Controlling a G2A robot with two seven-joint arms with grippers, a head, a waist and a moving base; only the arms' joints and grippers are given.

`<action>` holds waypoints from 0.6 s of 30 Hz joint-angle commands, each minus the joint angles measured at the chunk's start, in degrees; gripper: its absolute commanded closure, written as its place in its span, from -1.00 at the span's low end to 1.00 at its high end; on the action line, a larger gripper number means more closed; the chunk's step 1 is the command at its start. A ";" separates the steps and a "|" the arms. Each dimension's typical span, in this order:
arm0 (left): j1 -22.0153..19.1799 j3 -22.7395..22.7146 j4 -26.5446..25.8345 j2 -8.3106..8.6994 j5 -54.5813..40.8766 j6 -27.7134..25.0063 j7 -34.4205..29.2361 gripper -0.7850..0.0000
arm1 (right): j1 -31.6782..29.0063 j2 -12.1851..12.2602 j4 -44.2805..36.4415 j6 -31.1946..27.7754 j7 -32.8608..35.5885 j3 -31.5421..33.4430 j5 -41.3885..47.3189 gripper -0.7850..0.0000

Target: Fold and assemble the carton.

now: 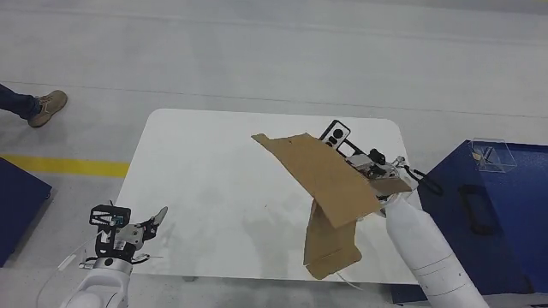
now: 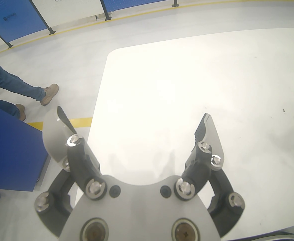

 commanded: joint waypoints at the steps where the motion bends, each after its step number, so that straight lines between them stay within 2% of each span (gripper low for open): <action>1: 0.00 0.00 0.00 0.00 0.00 0.00 0.00 -1.00 | -0.29 -0.48 -0.43 5.56 -5.09 -2.18 10.09 1.00; 2: 0.00 0.00 0.00 0.00 0.00 0.00 0.00 -1.00 | -0.83 -0.85 -0.27 8.69 -8.21 -3.04 16.91 1.00; 3: 0.00 0.00 0.00 0.00 0.00 0.00 0.00 -1.00 | -0.96 -1.04 -0.09 9.82 -9.55 -3.20 20.26 1.00; 6: 0.00 0.00 0.00 0.00 0.00 0.00 0.00 -1.00 | -1.59 -1.66 1.40 15.65 -19.94 -4.72 33.50 1.00; 12: 0.00 0.00 0.00 0.00 0.00 0.00 0.00 -1.00 | -3.66 -1.83 1.56 23.31 -39.03 -6.54 56.19 1.00; 15: 0.00 0.00 0.00 0.00 0.00 0.00 0.00 -1.00 | -4.40 -1.75 0.52 22.27 -45.05 -6.05 64.36 1.00; 18: 0.00 0.00 0.00 0.00 0.00 0.00 0.00 -1.00 | -4.45 -1.71 -0.74 22.07 -47.32 -4.22 65.04 1.00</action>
